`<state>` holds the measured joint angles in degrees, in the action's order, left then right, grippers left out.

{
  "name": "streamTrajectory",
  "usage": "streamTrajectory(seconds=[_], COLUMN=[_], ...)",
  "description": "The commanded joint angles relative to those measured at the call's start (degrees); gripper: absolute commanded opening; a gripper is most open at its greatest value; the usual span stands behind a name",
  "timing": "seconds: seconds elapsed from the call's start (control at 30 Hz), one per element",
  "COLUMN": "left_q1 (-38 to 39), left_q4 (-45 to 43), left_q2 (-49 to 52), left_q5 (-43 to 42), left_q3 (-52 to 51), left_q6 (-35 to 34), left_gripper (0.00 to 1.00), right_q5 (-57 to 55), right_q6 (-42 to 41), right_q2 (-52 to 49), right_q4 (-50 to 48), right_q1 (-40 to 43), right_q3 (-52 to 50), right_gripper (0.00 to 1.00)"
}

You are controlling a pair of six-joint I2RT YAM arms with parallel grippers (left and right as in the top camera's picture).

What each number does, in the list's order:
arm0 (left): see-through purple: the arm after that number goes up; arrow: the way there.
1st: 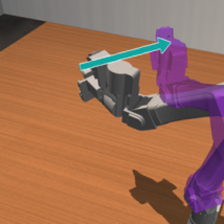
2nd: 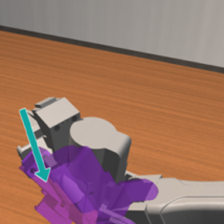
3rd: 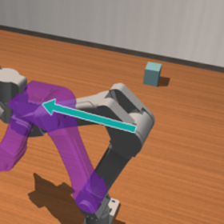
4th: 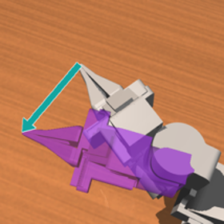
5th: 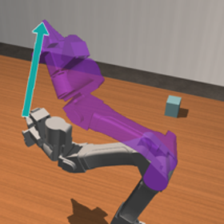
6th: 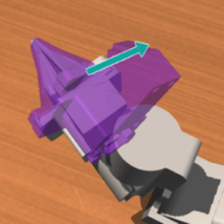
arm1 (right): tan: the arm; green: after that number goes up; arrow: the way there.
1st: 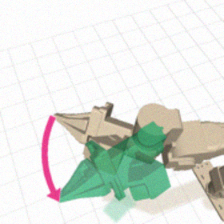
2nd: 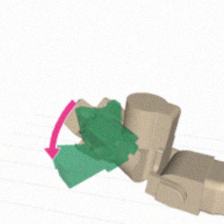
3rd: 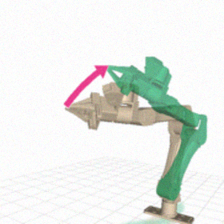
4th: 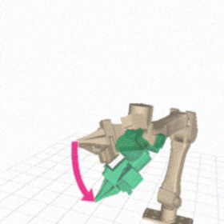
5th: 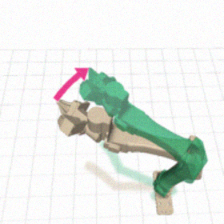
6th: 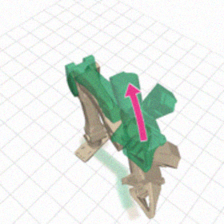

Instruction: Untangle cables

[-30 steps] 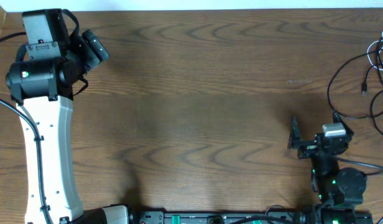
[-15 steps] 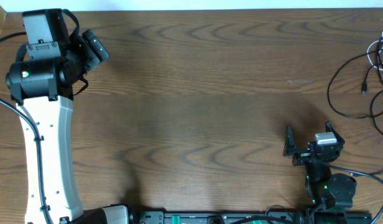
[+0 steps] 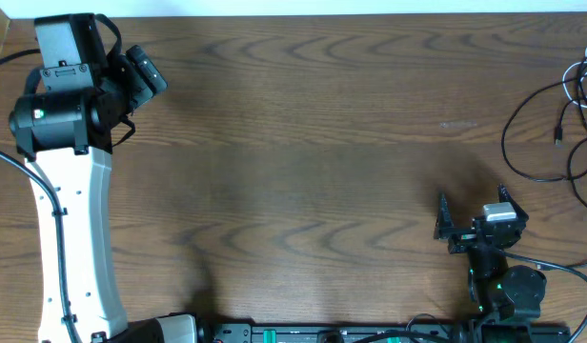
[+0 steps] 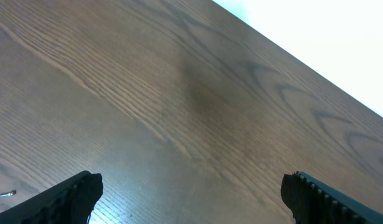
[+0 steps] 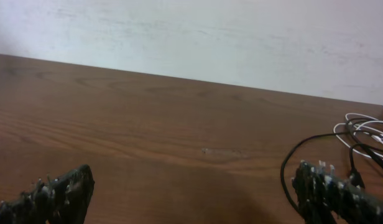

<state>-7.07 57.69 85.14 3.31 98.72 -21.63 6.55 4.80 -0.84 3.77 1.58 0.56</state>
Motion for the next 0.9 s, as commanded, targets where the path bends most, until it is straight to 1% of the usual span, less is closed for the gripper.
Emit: streamTrajectory(seconds=[0.0,0.27,0.4,0.63,0.77,0.87], left_q1=[-0.24,-0.24,-0.26,-0.26,-0.26,-0.24], left_q4=[0.13,0.13,0.94,1.73,2.03,1.11], left_q2=[0.59,0.59,0.59,0.50,-1.99,-5.33], left_q5=[0.15,0.15,3.67,3.63,3.85,3.34], left_q3=[-0.04,-0.04,-0.04,-0.04,-0.04,-1.88], left_q6=[-0.07,-0.07,3.93,4.00,4.04,3.76], left_gripper=[0.98,0.98,0.98,0.98,0.98,0.98], right_q5=[-0.22,-0.22,-0.22,-0.22,-0.22,-0.22], right_q6=[-0.70,-0.70,-0.70,-0.70,-0.70,-0.70], right_q2=[0.55,0.55,0.55,0.55,0.55,0.55], right_q4=[0.09,0.09,0.09,0.09,0.09,0.09], right_q1=[0.31,0.31,0.31,0.31,0.31,0.31], right_q3=[-0.24,-0.24,-0.24,-0.24,-0.24,-0.24], right_gripper=[0.99,0.99,0.99,0.99,0.99,0.99])
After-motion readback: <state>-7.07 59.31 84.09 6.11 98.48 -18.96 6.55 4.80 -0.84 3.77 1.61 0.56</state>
